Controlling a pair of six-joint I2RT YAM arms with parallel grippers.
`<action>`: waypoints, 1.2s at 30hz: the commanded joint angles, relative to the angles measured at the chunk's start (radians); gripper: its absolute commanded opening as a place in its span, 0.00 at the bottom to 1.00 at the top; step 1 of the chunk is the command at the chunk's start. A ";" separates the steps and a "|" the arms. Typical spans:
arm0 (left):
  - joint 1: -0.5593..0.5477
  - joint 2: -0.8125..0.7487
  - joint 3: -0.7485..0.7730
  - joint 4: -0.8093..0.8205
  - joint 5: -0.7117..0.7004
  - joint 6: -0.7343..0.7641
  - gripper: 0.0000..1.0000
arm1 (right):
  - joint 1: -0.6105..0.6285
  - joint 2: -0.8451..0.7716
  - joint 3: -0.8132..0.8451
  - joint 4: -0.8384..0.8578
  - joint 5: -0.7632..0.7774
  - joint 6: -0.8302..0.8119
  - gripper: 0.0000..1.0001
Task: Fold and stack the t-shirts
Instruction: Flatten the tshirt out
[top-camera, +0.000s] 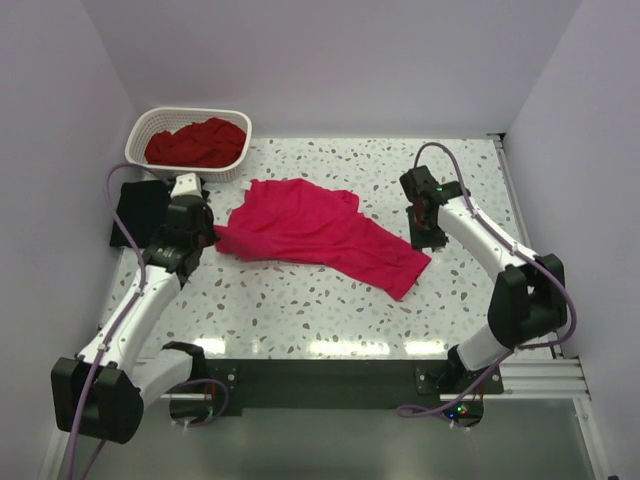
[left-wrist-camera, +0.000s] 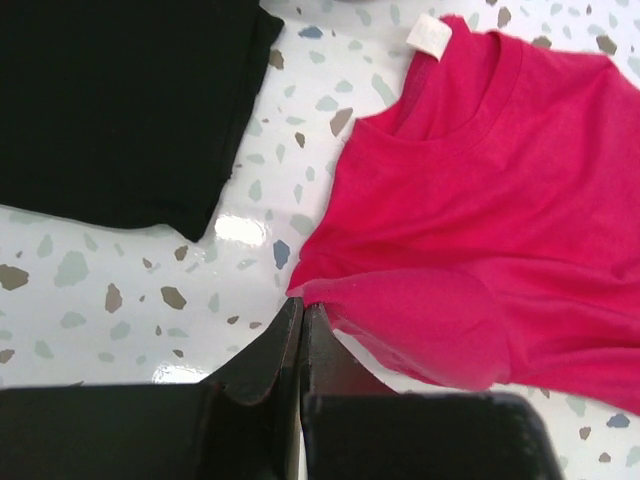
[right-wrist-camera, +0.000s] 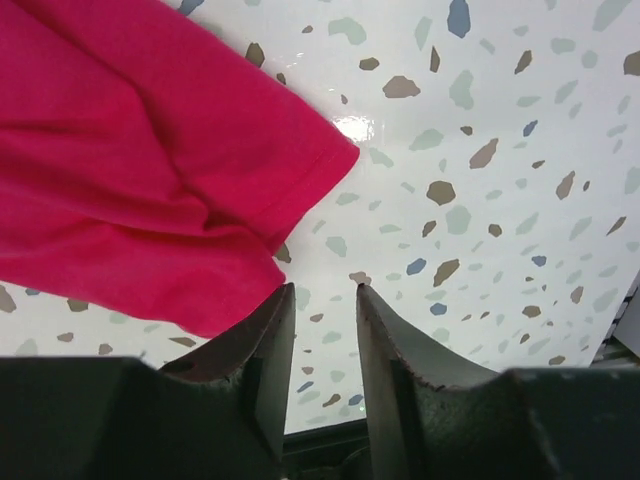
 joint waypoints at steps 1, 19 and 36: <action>0.007 0.039 0.031 0.031 0.065 0.014 0.00 | 0.019 -0.005 0.013 0.050 0.010 -0.007 0.36; 0.007 0.068 0.025 0.017 0.039 0.019 0.00 | 0.122 -0.139 -0.376 0.270 -0.325 0.025 0.49; 0.007 0.062 0.011 0.016 0.050 0.020 0.00 | 0.120 -0.059 -0.435 0.368 -0.333 0.088 0.40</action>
